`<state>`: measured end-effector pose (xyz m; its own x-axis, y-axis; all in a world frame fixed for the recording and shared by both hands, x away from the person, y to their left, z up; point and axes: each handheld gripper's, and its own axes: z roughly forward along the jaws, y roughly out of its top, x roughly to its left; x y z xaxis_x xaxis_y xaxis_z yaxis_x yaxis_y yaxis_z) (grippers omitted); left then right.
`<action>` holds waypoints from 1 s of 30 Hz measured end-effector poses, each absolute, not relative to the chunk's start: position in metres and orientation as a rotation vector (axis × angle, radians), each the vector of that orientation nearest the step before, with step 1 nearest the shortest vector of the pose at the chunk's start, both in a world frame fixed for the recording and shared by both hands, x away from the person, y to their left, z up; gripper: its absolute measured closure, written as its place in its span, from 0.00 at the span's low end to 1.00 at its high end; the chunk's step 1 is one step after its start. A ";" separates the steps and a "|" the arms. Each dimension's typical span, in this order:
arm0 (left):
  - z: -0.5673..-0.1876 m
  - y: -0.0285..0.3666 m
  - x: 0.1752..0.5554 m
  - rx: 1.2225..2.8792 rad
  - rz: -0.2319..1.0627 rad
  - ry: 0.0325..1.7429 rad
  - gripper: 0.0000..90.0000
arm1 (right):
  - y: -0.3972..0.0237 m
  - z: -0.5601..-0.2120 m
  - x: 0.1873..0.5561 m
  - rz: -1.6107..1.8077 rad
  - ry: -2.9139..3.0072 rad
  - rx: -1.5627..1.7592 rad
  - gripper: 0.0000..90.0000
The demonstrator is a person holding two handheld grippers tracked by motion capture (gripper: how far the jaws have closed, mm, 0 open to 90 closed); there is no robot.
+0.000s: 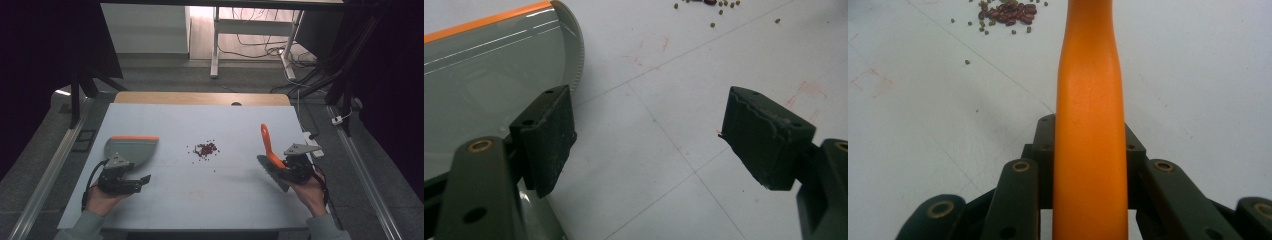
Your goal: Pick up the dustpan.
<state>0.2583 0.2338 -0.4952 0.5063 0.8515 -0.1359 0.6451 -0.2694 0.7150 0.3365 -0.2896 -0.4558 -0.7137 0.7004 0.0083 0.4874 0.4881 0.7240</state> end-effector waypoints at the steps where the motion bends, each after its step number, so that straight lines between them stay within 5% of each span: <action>1: -0.495 0.234 0.259 2.011 0.355 1.225 0.25 | -0.290 -0.456 0.337 1.054 2.449 1.006 0.79; 30: -0.487 0.234 0.255 2.000 0.374 1.243 0.25 | -0.284 -0.452 0.337 1.076 2.429 0.998 0.79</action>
<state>0.2547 0.2338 -0.4868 0.4884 0.8627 -0.1311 0.6473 -0.2574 0.7175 0.3373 -0.2841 -0.4521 -0.7124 0.7018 0.0048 0.4750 0.4771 0.7394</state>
